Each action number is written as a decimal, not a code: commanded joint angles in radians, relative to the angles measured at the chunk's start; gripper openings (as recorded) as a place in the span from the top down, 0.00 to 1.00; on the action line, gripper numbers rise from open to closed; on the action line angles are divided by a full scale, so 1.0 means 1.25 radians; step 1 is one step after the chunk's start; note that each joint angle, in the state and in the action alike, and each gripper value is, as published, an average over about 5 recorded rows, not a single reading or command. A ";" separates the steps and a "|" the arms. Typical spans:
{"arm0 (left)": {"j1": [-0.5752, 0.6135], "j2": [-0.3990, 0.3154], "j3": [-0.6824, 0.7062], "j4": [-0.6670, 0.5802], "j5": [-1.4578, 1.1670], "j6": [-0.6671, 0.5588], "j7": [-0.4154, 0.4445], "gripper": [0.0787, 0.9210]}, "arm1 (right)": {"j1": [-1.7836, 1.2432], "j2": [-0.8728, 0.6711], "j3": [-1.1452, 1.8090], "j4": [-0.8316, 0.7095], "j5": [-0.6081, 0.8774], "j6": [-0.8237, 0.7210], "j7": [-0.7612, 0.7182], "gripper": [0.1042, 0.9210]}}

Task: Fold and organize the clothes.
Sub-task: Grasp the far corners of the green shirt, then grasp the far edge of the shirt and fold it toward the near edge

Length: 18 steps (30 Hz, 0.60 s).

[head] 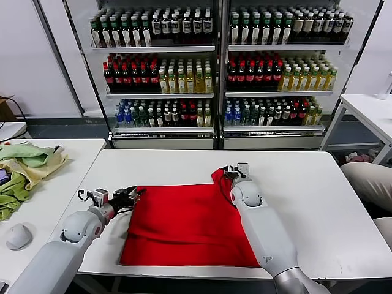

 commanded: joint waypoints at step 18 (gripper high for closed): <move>0.337 0.089 -0.185 -0.327 -0.107 -0.065 -0.053 0.99 | -0.444 -0.250 0.043 0.749 0.135 -0.042 0.039 0.99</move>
